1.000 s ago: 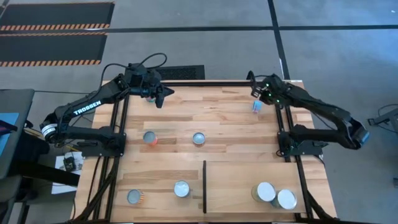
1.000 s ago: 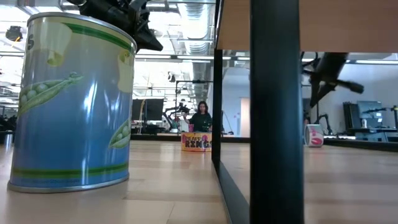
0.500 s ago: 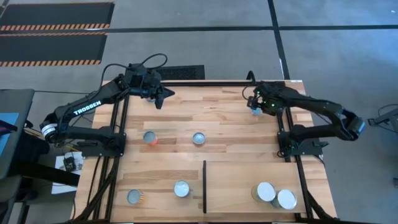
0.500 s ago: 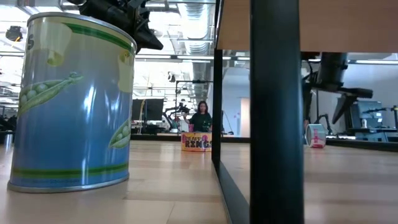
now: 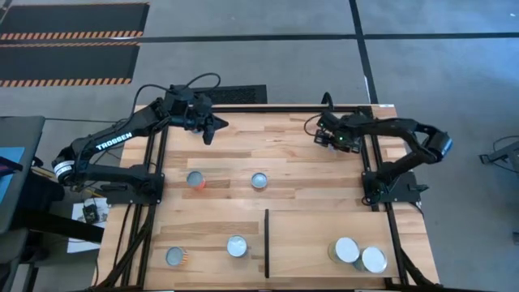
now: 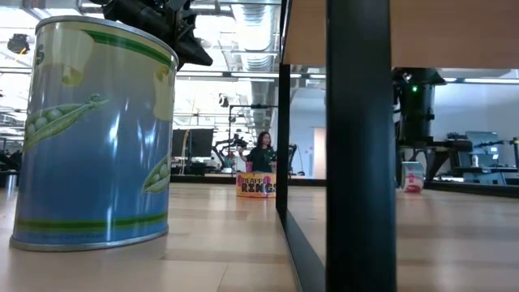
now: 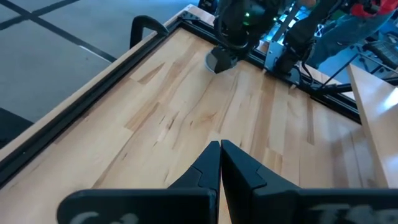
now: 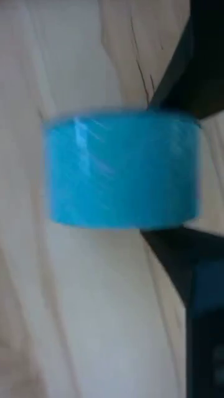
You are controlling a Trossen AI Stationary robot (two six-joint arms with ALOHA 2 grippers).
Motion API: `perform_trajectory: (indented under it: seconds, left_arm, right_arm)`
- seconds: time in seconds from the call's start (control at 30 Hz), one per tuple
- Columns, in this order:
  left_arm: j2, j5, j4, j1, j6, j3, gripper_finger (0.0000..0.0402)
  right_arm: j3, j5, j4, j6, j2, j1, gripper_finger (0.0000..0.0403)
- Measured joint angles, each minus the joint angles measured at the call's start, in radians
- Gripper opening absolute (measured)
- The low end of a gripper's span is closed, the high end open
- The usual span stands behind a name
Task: Pick and place cans onto a shelf
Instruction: Put the canned tuna on the shelf
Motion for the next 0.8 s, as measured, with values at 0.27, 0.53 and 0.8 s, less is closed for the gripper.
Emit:
perform_trajectory:
  seconds: [0.27, 0.53, 0.8]
  left_arm:
    - [0.0, -0.001, 0.003, 0.0, 0.008, 0.0, 0.0]
    - [0.0, -0.003, 0.004, 0.0, 0.018, 0.0, 0.0]
    - [0.0, 0.02, 0.005, 0.0, 0.05, 0.0, 0.0]
  right_arm:
    - [0.0, 0.073, -0.008, -0.003, -0.036, 0.062, 0.0139]
    - [0.026, 0.044, -0.11, -0.087, -0.169, 0.081, 0.0139]
    - [0.289, 0.046, -0.407, -0.317, -0.325, 0.346, 0.0139]
